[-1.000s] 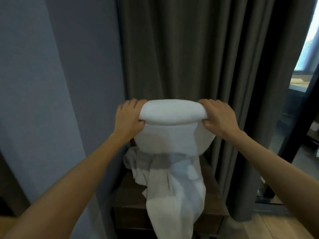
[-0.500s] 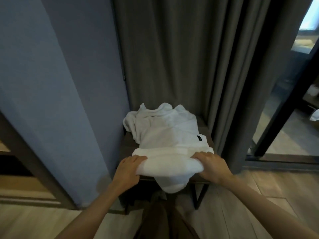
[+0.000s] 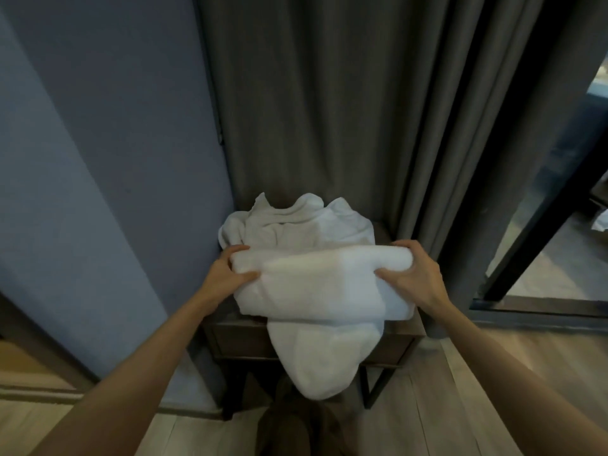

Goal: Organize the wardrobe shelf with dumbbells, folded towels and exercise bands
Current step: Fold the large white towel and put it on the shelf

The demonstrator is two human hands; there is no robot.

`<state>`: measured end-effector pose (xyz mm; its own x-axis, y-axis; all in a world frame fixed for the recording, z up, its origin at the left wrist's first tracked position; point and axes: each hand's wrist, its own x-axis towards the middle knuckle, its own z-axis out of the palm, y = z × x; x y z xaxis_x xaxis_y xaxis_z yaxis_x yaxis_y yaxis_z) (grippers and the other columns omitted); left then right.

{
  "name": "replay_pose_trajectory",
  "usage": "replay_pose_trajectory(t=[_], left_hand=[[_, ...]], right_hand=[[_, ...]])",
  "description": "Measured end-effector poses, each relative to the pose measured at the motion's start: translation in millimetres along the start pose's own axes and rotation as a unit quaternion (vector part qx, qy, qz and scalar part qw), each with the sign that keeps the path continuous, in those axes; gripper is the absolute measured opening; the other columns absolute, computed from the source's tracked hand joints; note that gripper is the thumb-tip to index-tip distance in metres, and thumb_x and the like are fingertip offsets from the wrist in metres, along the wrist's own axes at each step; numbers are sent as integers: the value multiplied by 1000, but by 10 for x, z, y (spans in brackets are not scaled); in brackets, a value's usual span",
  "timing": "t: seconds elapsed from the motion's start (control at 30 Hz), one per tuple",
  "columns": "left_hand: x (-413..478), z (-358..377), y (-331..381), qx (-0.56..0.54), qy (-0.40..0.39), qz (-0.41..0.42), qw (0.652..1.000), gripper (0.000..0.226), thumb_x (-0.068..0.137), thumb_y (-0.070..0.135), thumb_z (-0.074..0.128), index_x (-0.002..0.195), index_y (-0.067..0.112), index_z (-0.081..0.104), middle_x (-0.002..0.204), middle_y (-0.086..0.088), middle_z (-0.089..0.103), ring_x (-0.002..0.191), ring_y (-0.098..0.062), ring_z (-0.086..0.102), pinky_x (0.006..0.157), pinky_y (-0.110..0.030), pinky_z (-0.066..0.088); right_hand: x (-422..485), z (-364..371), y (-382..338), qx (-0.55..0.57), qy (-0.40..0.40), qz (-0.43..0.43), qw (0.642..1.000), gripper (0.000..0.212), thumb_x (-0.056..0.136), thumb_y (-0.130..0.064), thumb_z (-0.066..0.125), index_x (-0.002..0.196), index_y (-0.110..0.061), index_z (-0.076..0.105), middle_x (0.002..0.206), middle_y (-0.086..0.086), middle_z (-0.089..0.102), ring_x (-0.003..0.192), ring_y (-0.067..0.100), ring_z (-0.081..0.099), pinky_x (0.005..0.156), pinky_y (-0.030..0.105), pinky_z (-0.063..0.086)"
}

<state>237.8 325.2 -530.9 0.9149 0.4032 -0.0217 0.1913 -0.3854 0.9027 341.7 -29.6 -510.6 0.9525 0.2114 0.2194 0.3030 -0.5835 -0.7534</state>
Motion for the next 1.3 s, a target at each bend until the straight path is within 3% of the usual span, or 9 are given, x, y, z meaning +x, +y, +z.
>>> replay_pose_trajectory(t=[0.07,0.17,0.27,0.47,0.7,0.9,1.03,1.3], left_hand=[[174,113,-14,-72,15,-59,995,69,78,27,77,136,25,39,127,4,45,107,-12,45,77,-15,41],[424,304,-45,-129,56,-124,982,74,79,35,75,140,17,37,137,-4,47,106,-15,48,86,-26,40],[607,488,-108,-138,69,-164,974,77,81,50,68,143,16,36,142,-6,46,117,-24,49,90,-31,40],[808,735,-295,-106,52,-179,977,82,84,64,53,146,13,33,145,-10,43,128,-30,44,107,-38,34],[873,756,-291,-128,64,-231,962,104,76,68,60,150,10,16,151,-10,32,133,-32,36,109,-41,29],[790,688,-206,-151,50,-240,958,100,76,67,61,149,9,22,149,-10,36,131,-31,40,109,-40,32],[670,590,-45,-173,74,-213,959,95,78,63,62,149,12,25,148,-8,37,130,-29,42,108,-41,34],[57,342,356,-186,122,-136,965,87,78,66,61,147,24,30,141,-5,45,120,-27,48,95,-39,39]], right_hand=[[138,130,72,55,28,46,997,58,71,-44,79,116,-39,42,109,-13,50,98,11,50,71,23,42],[335,362,194,90,55,109,988,71,75,-49,75,132,-31,37,119,-7,51,104,15,50,85,35,46],[499,557,324,98,71,177,977,82,77,-53,71,142,-23,33,132,2,52,116,26,52,97,44,44],[726,692,578,87,-2,302,949,94,71,-73,63,142,-16,40,134,9,52,119,33,51,102,46,42],[760,707,695,152,-35,340,927,99,68,-69,69,146,-19,35,140,8,48,122,32,49,106,43,39],[704,679,611,150,-10,325,934,96,69,-68,69,142,-12,38,134,10,52,117,32,53,102,44,43],[638,527,393,149,21,268,951,87,73,-64,68,137,-13,40,126,6,54,104,24,54,87,37,45],[251,-3,-93,182,52,158,969,74,80,-57,66,137,-21,34,114,-5,51,96,16,56,76,34,47]])
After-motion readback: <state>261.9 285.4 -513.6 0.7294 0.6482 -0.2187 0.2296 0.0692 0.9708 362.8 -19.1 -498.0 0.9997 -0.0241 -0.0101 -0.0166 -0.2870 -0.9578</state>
